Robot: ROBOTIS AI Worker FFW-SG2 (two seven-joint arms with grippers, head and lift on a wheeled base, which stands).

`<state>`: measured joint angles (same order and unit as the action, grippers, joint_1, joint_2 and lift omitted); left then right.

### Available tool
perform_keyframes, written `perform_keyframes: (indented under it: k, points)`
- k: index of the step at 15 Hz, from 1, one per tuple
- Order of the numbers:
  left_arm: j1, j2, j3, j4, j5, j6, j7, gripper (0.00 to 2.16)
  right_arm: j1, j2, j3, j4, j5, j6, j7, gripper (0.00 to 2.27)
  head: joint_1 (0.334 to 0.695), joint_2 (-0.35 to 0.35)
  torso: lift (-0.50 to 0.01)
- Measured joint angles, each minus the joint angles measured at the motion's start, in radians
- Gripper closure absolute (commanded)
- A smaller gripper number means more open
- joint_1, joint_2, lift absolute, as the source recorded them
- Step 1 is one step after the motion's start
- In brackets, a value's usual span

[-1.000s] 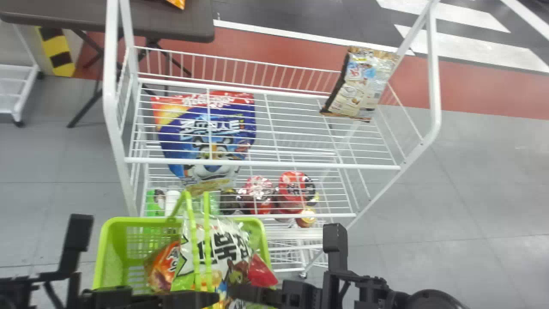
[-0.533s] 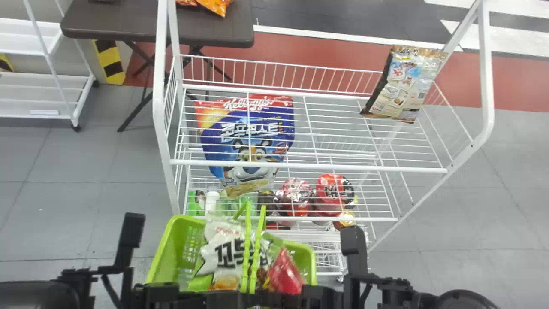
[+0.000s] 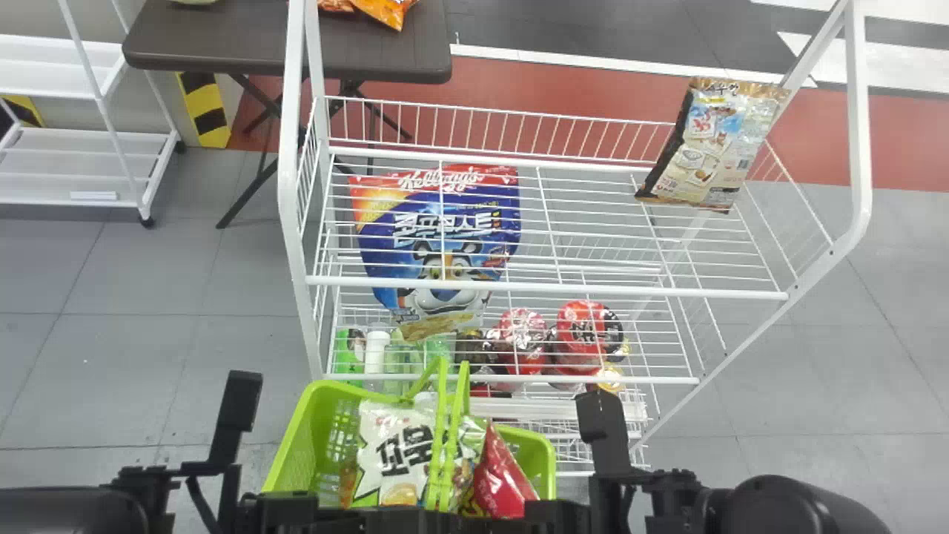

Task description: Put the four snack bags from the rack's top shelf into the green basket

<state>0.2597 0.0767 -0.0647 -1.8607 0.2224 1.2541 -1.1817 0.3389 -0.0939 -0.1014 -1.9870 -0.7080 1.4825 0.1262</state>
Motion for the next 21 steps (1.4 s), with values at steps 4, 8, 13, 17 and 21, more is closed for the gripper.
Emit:
perform_keyframes:
  k: [4,8,13,17,21]
  points:
    - [-0.006,-0.003,-0.009,0.001,-0.002,0.002,0.002,2.12,0.061,-0.001,-0.050,-0.178,0.094,-0.013,-0.008,0.06,0.695,-0.298,0.000]
    - [-0.004,-0.003,-0.008,0.004,0.000,0.001,0.002,2.12,0.052,-0.002,-0.057,-0.208,0.273,-0.433,-0.005,0.05,0.695,-0.350,0.000]
    - [-0.003,-0.003,-0.009,0.014,-0.002,0.000,0.002,2.12,-0.215,-0.010,-0.049,0.072,0.503,-0.921,-0.087,0.06,0.695,-0.350,0.000]
    - [0.003,0.003,-0.008,0.017,-0.001,-0.003,0.002,2.12,-0.451,-0.032,-0.080,0.384,0.619,-1.171,-0.120,0.06,0.695,-0.350,0.000]
    - [0.010,0.008,0.001,0.022,0.001,-0.012,0.000,2.12,-0.651,-0.109,-0.125,0.696,0.632,-1.289,-0.117,0.06,0.695,-0.350,0.000]
